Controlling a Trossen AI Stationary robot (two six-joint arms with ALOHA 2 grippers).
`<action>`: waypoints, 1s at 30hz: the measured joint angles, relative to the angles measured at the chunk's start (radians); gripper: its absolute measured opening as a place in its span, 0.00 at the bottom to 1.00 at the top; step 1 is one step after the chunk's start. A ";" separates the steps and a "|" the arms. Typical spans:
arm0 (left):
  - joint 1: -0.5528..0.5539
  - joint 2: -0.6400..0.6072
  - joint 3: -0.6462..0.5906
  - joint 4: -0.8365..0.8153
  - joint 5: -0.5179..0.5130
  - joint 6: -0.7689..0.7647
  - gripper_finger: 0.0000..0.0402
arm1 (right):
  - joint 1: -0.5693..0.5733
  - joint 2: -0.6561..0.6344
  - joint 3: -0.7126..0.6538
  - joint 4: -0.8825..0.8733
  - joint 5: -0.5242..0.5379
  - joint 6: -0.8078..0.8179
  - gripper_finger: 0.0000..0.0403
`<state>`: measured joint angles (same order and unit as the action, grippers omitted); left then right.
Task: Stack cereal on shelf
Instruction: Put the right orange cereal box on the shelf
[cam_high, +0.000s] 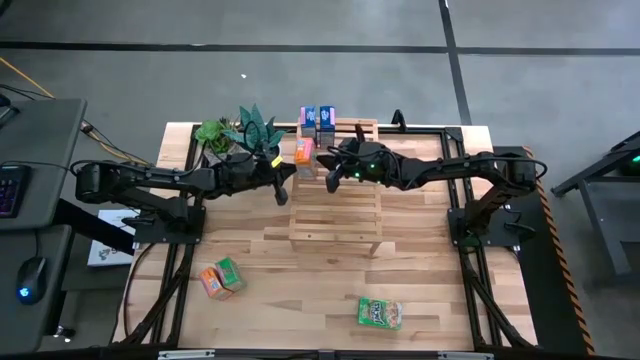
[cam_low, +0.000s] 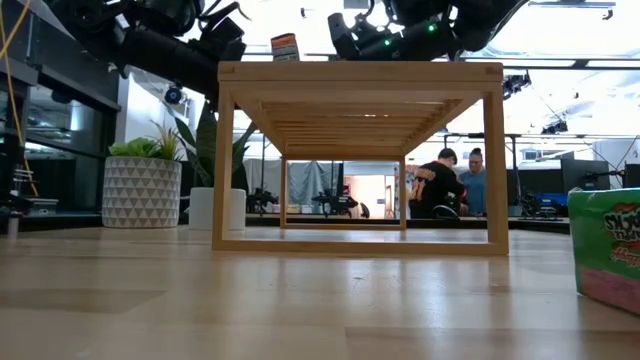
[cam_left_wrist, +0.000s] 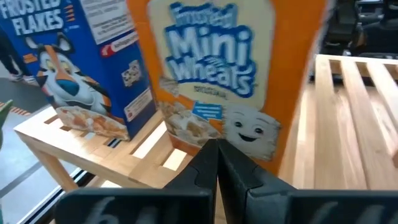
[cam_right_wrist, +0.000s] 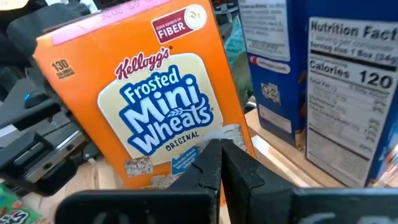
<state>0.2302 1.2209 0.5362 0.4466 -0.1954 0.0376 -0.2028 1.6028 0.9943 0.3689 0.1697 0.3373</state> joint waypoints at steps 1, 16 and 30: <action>0.000 0.000 0.000 0.000 -0.003 0.000 0.00 | 0.000 0.000 0.000 -0.003 0.000 -0.002 0.00; 0.000 0.000 0.000 -0.008 -0.005 0.000 0.00 | 0.000 0.002 0.000 -0.045 0.040 0.002 0.00; 0.000 -0.045 0.000 -0.111 -0.066 0.011 0.00 | -0.005 -0.050 0.000 -0.140 0.049 -0.030 0.00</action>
<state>0.2300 1.1754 0.5365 0.3361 -0.2611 0.0485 -0.2075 1.5529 0.9939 0.2284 0.2185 0.3077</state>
